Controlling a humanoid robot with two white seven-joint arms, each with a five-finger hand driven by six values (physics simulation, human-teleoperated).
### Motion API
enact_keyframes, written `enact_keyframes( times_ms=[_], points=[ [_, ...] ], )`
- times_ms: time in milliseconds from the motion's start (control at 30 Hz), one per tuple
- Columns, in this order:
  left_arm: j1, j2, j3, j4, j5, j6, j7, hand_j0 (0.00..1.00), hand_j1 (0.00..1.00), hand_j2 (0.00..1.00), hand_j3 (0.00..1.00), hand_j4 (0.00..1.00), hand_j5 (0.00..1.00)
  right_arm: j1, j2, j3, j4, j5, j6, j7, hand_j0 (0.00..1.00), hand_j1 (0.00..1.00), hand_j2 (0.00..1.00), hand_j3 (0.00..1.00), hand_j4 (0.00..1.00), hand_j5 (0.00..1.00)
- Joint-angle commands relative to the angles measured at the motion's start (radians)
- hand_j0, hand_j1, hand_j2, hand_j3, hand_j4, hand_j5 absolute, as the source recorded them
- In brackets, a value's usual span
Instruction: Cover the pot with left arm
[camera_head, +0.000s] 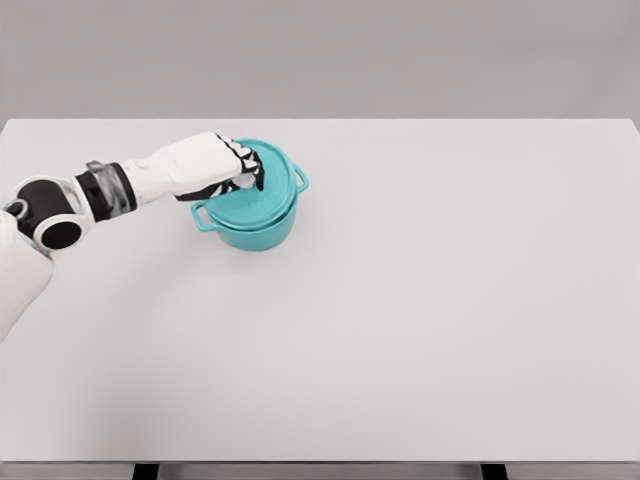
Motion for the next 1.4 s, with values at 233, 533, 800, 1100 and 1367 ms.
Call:
enact_keyframes(
  times_ms=[233,533,800,1100,1367],
  points=[
    [-0.002,-0.011,-0.002,0.017,-0.015,0.002,-0.001,0.51,0.51,0.51,0.51,0.51,0.51,0.0,0.0,0.0,0.0,0.0,0.0,0.0,1.0,1.0,1.0,1.0,1.0,1.0],
    [-0.002,-0.019,-0.002,0.022,-0.023,0.002,-0.001,0.59,0.59,0.59,0.59,0.59,0.59,0.0,0.0,0.0,0.0,0.0,0.0,0.0,1.0,1.0,1.0,1.0,1.0,1.0],
    [-0.002,-0.02,-0.002,0.023,-0.023,0.002,-0.001,0.63,0.63,0.63,0.63,0.63,0.63,0.0,0.0,0.0,0.0,0.0,0.0,0.0,1.0,1.0,1.0,1.0,1.0,1.0],
    [-0.002,-0.02,-0.002,0.023,-0.023,0.002,-0.001,0.66,0.66,0.66,0.66,0.66,0.66,0.0,0.0,0.0,0.0,0.0,0.0,0.0,1.0,1.0,1.0,1.0,1.0,1.0],
    [-0.002,-0.019,-0.002,0.025,-0.023,0.002,-0.001,0.55,0.55,0.55,0.55,0.55,0.55,0.0,0.0,0.0,0.0,0.0,0.0,0.0,1.0,1.0,1.0,1.0,1.0,1.0]
  ],
)
